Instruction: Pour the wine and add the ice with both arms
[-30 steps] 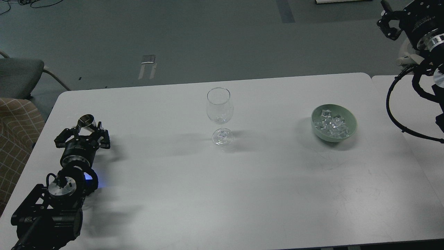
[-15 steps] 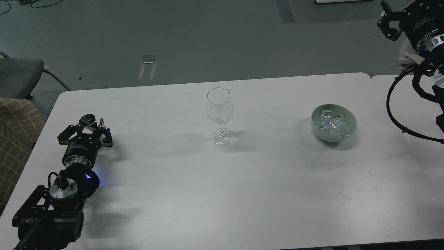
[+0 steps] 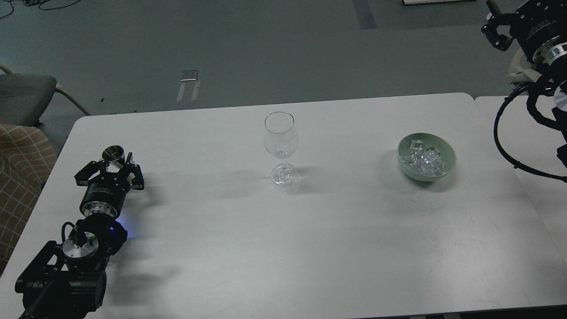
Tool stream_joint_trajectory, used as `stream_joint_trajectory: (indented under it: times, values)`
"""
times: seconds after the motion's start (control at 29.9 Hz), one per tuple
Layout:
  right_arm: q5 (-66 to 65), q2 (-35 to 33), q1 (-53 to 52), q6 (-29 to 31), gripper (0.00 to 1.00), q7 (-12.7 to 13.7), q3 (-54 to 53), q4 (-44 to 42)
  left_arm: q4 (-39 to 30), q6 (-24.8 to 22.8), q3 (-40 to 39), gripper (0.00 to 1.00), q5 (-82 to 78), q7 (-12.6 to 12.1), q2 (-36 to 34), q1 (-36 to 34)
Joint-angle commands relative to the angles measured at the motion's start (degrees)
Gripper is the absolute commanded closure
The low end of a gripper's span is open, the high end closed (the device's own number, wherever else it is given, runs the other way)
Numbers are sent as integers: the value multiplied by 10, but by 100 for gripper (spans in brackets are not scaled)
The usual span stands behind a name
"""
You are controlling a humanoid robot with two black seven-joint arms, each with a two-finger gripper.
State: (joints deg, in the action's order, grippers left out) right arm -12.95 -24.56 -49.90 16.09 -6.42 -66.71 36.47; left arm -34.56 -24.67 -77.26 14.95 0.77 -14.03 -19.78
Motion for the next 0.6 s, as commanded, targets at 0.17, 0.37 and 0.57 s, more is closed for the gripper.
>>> stream_joint_trajectory:
  times: [0.17, 0.37, 0.57]
  values:
    - [-1, -1, 0, 0, 0, 0, 0, 0, 0, 0, 0, 58, 0, -1, 0, -1]
    - [0, 0, -1, 0, 0, 0, 0, 0, 0, 0, -1, 58, 0, -1, -1, -3]
    - [-1, -1, -2, 0, 0, 0, 0, -1, 0, -1, -1, 58, 0, -1, -2, -3]
